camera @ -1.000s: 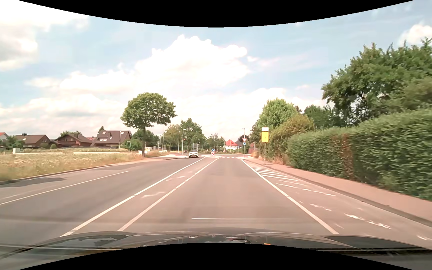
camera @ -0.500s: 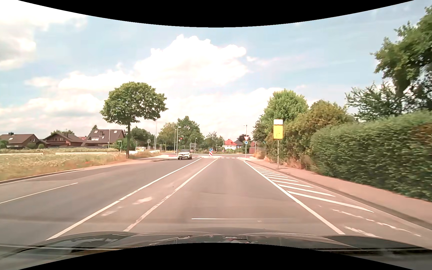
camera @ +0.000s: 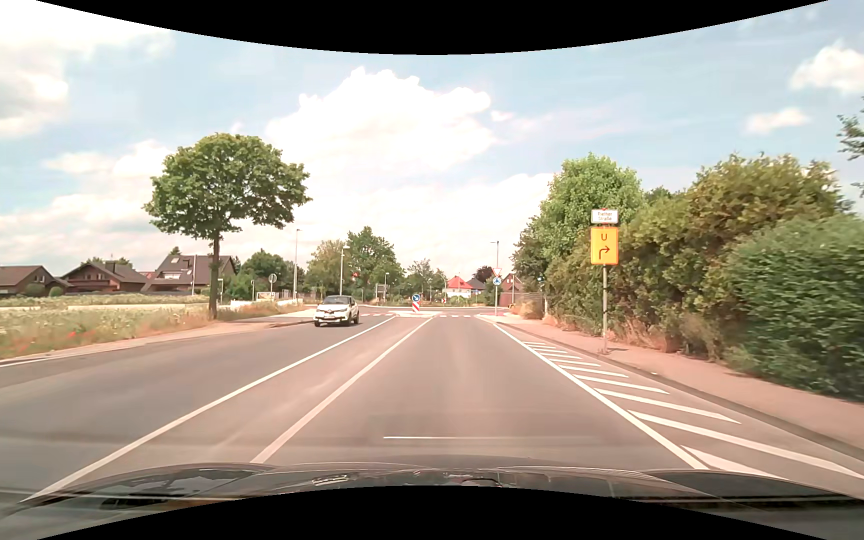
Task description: Follow the waypoints while adhering to traffic rules and regulations
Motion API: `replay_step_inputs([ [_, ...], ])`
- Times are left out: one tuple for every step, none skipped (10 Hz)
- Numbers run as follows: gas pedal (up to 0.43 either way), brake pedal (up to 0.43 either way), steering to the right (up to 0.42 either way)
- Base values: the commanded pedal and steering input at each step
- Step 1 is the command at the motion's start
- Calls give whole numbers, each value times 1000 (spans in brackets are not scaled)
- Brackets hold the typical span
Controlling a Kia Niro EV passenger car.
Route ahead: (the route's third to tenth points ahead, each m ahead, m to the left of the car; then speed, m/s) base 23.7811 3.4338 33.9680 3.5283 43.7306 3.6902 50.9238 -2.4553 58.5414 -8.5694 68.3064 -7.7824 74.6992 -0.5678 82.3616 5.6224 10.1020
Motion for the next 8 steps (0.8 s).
replay_step_inputs([
  [28, 0, 6],
  [47, 0, 7],
  [79, 0, 10],
  [79, 0, 11],
  [79, 0, 12],
  [67, 0, 12],
  [67, 0, 13],
  [67, 0, 13],
])
